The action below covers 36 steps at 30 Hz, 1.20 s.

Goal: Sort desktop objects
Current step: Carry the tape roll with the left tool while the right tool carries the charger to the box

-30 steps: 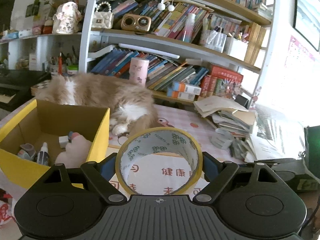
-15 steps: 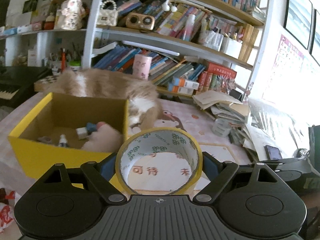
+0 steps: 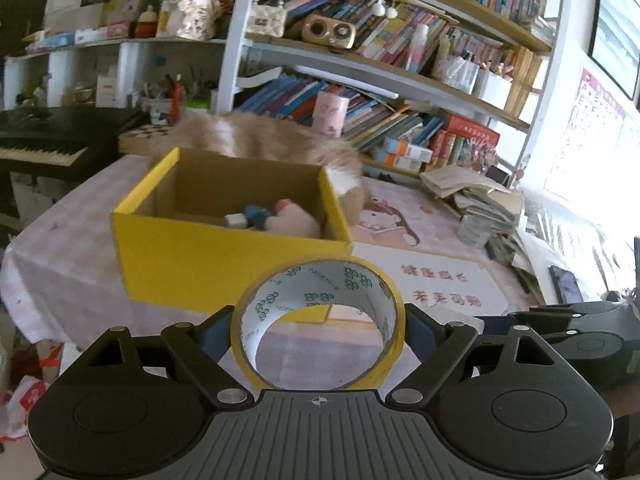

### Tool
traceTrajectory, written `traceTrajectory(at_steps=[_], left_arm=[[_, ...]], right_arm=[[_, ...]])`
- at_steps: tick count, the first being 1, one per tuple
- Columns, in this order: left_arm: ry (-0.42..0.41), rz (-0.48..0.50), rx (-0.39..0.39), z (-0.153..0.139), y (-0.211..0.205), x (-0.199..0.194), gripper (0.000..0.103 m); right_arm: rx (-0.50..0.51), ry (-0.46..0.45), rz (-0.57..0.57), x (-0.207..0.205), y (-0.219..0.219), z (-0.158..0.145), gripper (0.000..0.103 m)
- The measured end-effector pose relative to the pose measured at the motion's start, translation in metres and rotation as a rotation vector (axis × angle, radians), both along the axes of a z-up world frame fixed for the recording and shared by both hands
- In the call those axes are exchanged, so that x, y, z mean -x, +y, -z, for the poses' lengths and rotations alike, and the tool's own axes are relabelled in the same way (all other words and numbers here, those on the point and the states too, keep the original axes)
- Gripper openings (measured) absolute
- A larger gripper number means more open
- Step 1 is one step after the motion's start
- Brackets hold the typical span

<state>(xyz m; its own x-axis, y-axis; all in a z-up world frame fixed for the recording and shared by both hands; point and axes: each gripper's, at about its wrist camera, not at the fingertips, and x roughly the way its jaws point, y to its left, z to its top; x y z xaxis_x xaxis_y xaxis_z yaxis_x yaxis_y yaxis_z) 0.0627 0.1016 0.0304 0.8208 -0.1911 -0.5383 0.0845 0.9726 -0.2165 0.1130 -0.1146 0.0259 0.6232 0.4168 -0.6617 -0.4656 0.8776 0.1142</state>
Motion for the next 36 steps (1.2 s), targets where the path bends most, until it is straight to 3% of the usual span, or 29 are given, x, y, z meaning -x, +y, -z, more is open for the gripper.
traceTrajectory(at_steps=[18,29,36], left_arm=[[-0.014,-0.099,0.011,-0.005,0.053,0.029,0.088],[-0.053,-0.075,-0.008,-0.012,0.050,-0.007,0.088],[-0.105,-0.131,-0.018,-0.024,0.055,-0.051,0.088]], right_arm=[[-0.011,-0.004,-0.085,0.030,0.060,-0.003,0.041],[-0.042,-0.019,-0.109,0.009,0.064,-0.018,0.042],[-0.049,-0.064,-0.184,-0.037,0.077,-0.025,0.042]])
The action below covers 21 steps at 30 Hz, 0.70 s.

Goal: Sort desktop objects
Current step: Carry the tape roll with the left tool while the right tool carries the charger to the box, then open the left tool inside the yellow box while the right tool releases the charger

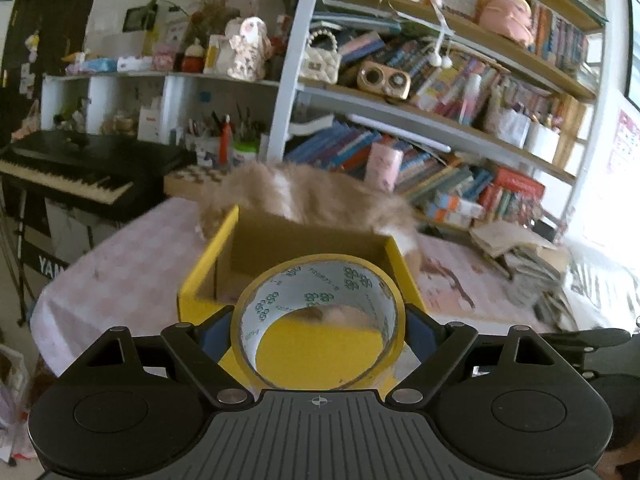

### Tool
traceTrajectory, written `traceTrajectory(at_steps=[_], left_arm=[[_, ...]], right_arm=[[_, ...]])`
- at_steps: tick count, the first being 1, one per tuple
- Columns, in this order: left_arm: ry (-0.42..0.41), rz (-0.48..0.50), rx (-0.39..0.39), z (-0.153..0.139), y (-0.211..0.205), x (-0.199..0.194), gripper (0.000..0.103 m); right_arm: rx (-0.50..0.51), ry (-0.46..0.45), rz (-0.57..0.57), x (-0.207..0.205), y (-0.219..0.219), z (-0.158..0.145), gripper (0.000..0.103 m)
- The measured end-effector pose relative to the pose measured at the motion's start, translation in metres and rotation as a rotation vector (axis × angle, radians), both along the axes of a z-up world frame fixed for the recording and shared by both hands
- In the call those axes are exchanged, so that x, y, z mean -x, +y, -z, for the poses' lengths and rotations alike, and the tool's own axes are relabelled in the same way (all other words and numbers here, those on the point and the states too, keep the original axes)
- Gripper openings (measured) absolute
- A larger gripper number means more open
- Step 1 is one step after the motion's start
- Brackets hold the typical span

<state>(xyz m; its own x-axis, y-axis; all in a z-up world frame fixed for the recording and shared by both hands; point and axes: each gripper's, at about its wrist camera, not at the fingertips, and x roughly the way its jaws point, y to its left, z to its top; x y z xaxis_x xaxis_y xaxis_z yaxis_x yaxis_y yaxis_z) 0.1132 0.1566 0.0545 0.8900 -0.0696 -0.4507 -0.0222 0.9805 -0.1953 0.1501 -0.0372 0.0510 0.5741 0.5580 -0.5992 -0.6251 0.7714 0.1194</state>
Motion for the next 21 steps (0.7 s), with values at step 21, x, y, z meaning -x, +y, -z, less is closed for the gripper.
traceTrajectory(at_steps=[21], left_arm=[[0.207,-0.065,-0.155,0.043,0.009,-0.168,0.088]], right_arm=[[0.186,-0.061,-0.220,-0.152,0.074,0.046,0.042]])
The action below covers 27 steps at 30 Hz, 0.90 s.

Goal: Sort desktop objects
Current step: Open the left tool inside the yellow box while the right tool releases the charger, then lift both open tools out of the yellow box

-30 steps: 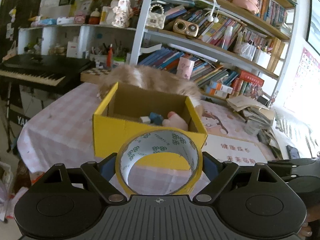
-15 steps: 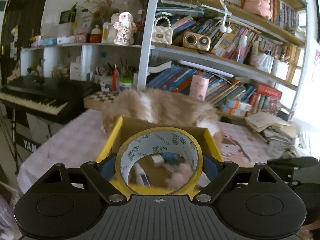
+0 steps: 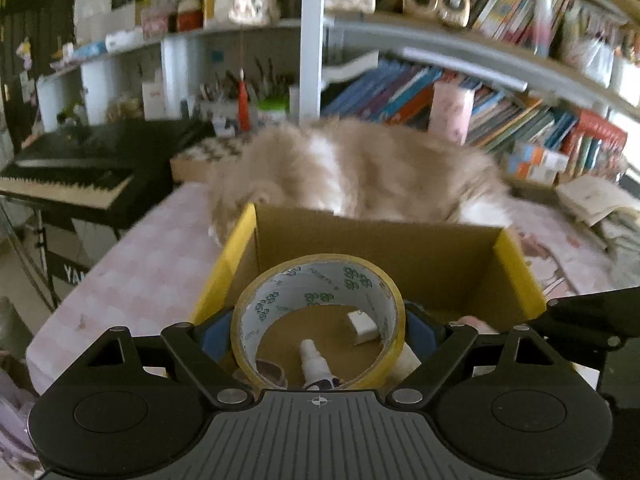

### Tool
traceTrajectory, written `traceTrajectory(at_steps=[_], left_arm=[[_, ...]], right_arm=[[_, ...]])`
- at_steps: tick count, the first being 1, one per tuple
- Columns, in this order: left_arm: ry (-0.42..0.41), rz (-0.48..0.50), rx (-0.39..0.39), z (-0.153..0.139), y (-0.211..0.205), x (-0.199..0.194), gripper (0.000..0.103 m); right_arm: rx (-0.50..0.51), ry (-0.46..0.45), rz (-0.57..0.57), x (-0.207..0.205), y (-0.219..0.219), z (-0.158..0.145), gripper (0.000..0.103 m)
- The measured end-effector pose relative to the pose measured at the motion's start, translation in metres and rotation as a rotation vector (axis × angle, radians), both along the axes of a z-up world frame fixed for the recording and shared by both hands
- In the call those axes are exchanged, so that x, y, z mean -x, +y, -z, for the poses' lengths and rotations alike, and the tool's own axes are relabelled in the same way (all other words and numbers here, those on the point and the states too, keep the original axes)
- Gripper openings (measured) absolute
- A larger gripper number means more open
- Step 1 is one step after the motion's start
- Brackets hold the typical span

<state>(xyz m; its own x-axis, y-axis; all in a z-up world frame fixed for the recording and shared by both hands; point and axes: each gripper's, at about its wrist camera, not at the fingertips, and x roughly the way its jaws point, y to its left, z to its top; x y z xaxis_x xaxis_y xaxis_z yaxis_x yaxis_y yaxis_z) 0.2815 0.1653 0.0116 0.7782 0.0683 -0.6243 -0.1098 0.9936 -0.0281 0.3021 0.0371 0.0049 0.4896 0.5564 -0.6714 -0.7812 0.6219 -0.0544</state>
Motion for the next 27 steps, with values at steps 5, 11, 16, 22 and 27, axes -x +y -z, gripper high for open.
traceTrajectory(at_steps=[5,11,16,22,27], left_arm=[[0.056,0.031,-0.037,0.011,-0.005,-0.021,0.088],[0.076,0.054,-0.039,0.011,-0.005,-0.029,0.089],[0.063,0.073,-0.053,0.008,-0.009,-0.026,0.092],[-0.052,0.103,-0.105,-0.016,-0.022,-0.002,0.097],[-0.181,0.100,-0.094,-0.042,-0.029,0.032,0.098]], right_arm=[[0.028,0.032,-0.037,-0.012,0.009,0.007,0.042],[0.042,0.063,-0.031,-0.021,0.010,0.006,0.042],[0.033,0.062,-0.014,-0.019,0.010,0.005,0.048],[-0.035,0.034,0.053,-0.010,0.001,-0.006,0.056],[-0.085,-0.027,0.138,0.009,-0.018,-0.022,0.057]])
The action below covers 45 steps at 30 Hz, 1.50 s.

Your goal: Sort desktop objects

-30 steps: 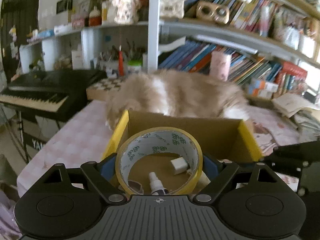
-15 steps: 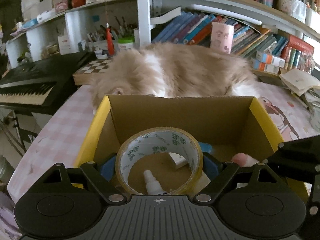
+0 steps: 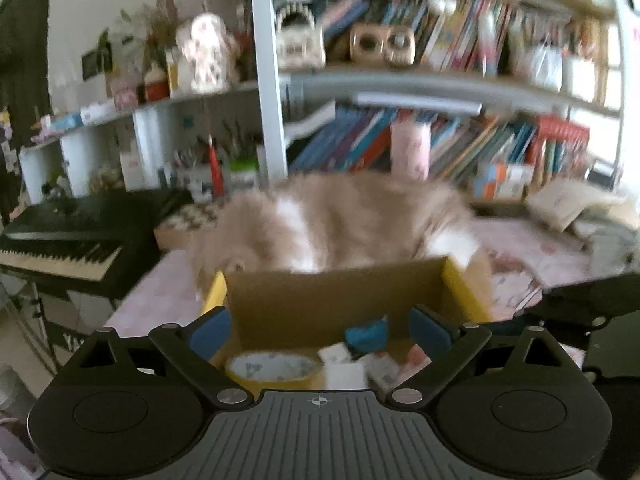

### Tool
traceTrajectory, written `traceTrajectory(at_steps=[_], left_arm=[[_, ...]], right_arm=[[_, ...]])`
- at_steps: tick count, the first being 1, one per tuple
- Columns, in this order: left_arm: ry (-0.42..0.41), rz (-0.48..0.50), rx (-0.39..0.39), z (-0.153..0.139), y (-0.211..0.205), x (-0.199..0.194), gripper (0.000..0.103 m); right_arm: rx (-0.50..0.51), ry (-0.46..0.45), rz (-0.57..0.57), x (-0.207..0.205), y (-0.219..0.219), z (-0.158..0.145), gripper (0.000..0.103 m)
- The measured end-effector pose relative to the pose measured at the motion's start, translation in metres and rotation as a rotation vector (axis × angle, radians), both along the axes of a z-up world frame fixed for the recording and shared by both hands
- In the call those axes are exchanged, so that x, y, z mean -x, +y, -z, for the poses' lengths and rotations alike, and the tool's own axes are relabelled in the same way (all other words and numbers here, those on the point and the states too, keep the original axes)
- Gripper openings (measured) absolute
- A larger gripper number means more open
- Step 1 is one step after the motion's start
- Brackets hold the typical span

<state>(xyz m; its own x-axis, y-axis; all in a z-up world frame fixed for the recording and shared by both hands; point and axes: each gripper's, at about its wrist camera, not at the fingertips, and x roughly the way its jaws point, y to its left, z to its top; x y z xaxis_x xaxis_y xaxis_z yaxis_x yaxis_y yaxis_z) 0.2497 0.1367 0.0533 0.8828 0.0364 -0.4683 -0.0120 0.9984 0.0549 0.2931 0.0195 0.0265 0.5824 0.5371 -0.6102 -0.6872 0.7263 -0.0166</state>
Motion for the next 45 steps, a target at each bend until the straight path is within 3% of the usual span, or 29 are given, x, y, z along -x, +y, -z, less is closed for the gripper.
traceTrajectory(at_steps=[7,12,27,31,39,45], left_arm=[[-0.127,-0.024,0.066,-0.023,0.000,0.053,0.099],[-0.153,-0.036,0.092,-0.025,-0.001,0.090,0.102],[-0.042,0.040,0.102,0.016,-0.019,0.175,0.102],[-0.010,0.044,0.093,0.024,-0.025,0.184,0.102],[0.034,0.074,0.068,0.038,-0.039,0.198,0.103],[0.073,0.068,0.050,0.047,-0.043,0.204,0.103]], right_arm=[[-0.059,-0.056,0.134,0.039,-0.035,-0.016,0.058],[-0.102,-0.089,0.247,0.077,-0.060,-0.022,0.060],[-0.080,-0.110,0.541,0.209,-0.099,-0.004,0.064],[-0.047,-0.096,0.594,0.225,-0.108,0.004,0.065],[-0.075,-0.048,0.731,0.242,-0.130,0.017,0.075],[-0.060,-0.042,0.749,0.253,-0.138,0.025,0.082]])
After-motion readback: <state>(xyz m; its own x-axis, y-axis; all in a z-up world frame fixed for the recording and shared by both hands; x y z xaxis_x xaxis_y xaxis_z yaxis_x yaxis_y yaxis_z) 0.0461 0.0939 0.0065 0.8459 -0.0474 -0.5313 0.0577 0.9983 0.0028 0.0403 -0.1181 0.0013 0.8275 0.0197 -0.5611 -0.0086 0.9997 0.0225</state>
